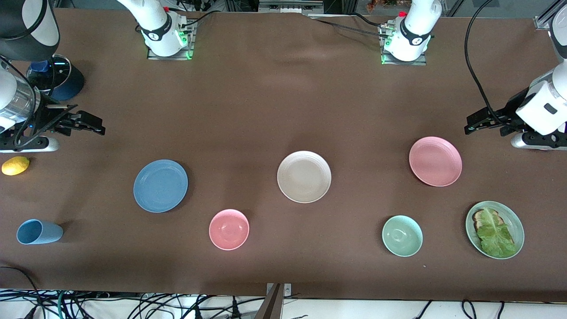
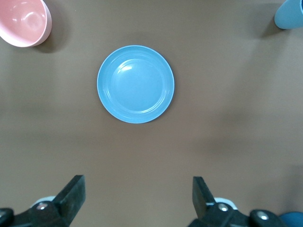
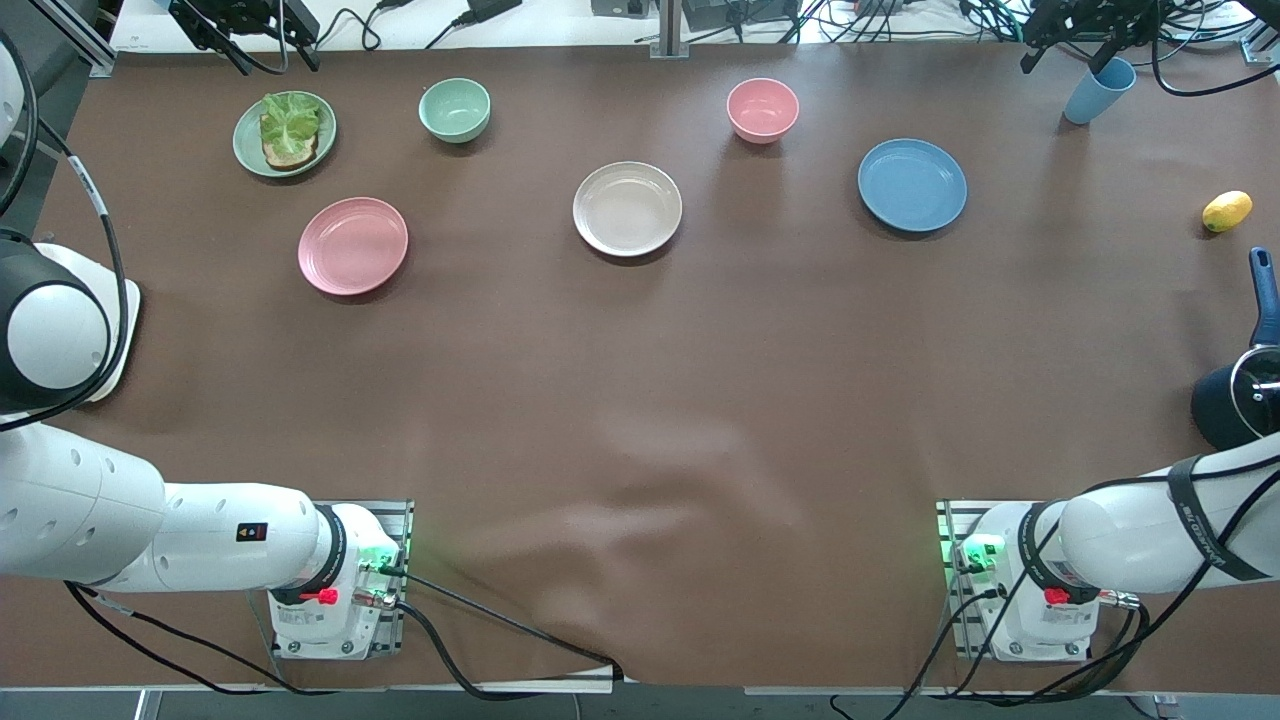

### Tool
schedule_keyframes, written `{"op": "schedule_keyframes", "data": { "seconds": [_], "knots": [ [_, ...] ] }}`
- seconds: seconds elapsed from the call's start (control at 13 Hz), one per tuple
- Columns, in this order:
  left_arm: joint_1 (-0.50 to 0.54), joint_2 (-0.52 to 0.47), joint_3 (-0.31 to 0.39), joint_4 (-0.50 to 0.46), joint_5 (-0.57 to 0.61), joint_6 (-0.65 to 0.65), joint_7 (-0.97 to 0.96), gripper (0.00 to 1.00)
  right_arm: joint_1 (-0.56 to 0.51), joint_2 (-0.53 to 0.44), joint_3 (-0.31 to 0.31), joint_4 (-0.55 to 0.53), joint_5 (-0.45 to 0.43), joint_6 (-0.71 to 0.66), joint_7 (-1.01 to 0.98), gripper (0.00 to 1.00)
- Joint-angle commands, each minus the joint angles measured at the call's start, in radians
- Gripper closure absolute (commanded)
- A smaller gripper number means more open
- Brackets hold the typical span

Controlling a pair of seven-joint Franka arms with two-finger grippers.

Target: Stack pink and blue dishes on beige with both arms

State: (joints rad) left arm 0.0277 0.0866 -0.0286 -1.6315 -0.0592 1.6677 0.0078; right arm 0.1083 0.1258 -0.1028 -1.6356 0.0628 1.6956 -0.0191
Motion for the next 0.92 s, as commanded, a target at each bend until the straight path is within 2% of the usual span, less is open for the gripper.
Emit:
{"op": "schedule_keyframes", "data": {
  "seconds": [0.0, 0.31, 0.46, 0.85],
  "knots": [
    [-0.003, 0.07, 0.001, 0.028, 0.021, -0.012, 0.001, 0.0, 0.008, 0.0, -0.014, 0.007, 0.015, -0.002, -0.016, 0.0],
    [0.023, 0.073, 0.006, 0.016, 0.027, -0.025, 0.001, 0.0, 0.008, 0.002, -0.015, 0.008, 0.015, -0.001, -0.016, 0.0],
    [0.038, 0.079, 0.009, 0.019, 0.032, -0.054, 0.075, 0.0, 0.008, 0.002, -0.015, 0.008, 0.014, -0.001, -0.016, 0.0],
    [0.159, 0.131, 0.007, 0.007, -0.031, -0.002, 0.237, 0.0, 0.008, 0.002, -0.015, 0.008, 0.014, -0.002, -0.016, 0.0]
  ]
}}
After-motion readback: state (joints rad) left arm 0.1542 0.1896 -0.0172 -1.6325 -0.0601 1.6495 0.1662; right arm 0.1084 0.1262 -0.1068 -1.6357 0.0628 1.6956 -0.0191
